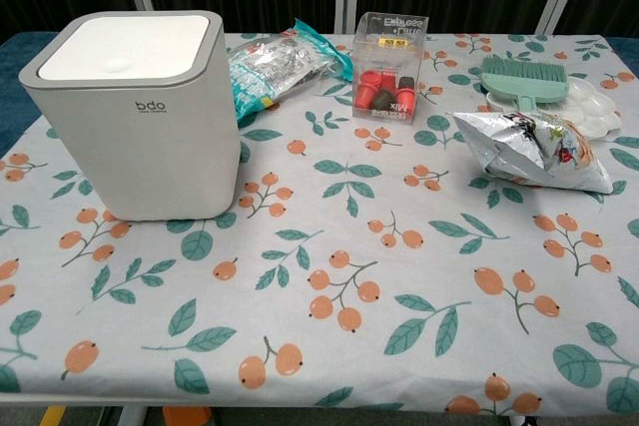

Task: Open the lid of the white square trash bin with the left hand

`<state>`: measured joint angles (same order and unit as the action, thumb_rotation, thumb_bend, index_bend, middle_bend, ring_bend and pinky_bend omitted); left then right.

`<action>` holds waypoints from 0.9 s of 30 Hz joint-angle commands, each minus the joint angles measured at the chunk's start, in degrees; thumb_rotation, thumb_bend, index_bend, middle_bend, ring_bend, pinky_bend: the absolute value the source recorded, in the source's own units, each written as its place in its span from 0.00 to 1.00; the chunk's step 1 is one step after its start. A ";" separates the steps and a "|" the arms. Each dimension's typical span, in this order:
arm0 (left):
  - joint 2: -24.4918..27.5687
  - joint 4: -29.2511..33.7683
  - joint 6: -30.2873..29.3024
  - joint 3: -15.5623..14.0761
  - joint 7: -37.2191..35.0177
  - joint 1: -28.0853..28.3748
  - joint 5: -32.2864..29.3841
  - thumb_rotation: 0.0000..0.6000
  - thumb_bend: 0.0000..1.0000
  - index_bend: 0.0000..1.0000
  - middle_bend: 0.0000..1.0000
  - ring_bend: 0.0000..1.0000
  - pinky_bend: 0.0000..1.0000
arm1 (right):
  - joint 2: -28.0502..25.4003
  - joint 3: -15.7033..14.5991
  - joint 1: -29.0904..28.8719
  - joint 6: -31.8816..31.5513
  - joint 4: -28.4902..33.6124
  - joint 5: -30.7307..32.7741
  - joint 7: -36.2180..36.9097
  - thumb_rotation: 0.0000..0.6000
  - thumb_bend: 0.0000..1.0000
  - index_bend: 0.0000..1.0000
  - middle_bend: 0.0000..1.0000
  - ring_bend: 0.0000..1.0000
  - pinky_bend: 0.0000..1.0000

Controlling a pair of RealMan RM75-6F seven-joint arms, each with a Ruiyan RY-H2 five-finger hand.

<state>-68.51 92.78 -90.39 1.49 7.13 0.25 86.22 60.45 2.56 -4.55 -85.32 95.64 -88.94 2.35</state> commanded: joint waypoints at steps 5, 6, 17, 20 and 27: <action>-0.33 -0.04 0.19 0.24 0.60 0.09 -0.28 1.00 0.05 0.16 0.15 0.12 0.00 | 0.16 0.05 -0.35 0.72 -0.05 0.22 -0.08 1.00 0.20 0.00 0.01 0.00 0.00; -0.30 -0.02 0.27 0.21 0.67 0.16 -0.15 1.00 0.05 0.16 0.15 0.12 0.00 | 0.18 0.04 -0.37 0.78 -0.12 0.26 0.08 1.00 0.20 0.00 0.01 0.00 0.00; 1.21 -0.67 1.02 0.42 -4.33 4.13 7.55 1.00 0.05 0.16 0.15 0.12 0.00 | 0.48 -0.43 -0.61 1.80 -0.78 0.22 0.68 1.00 0.21 0.00 0.01 0.00 0.00; 1.92 -1.08 2.29 0.50 -8.91 7.61 12.57 1.00 0.05 0.16 0.15 0.12 0.00 | 0.73 -0.35 -0.92 2.24 -1.02 0.27 0.74 1.00 0.21 0.00 0.01 0.00 0.00; 3.78 0.46 9.97 1.21 -12.54 17.85 20.90 1.00 0.01 0.16 0.15 0.12 0.00 | 0.68 -0.24 -1.43 3.08 -0.86 0.60 0.32 1.00 0.21 0.00 0.01 0.00 0.00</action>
<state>-65.59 92.39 -83.15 2.41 -3.56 15.10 105.16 61.14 2.31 -5.98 -82.24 94.76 -88.35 2.68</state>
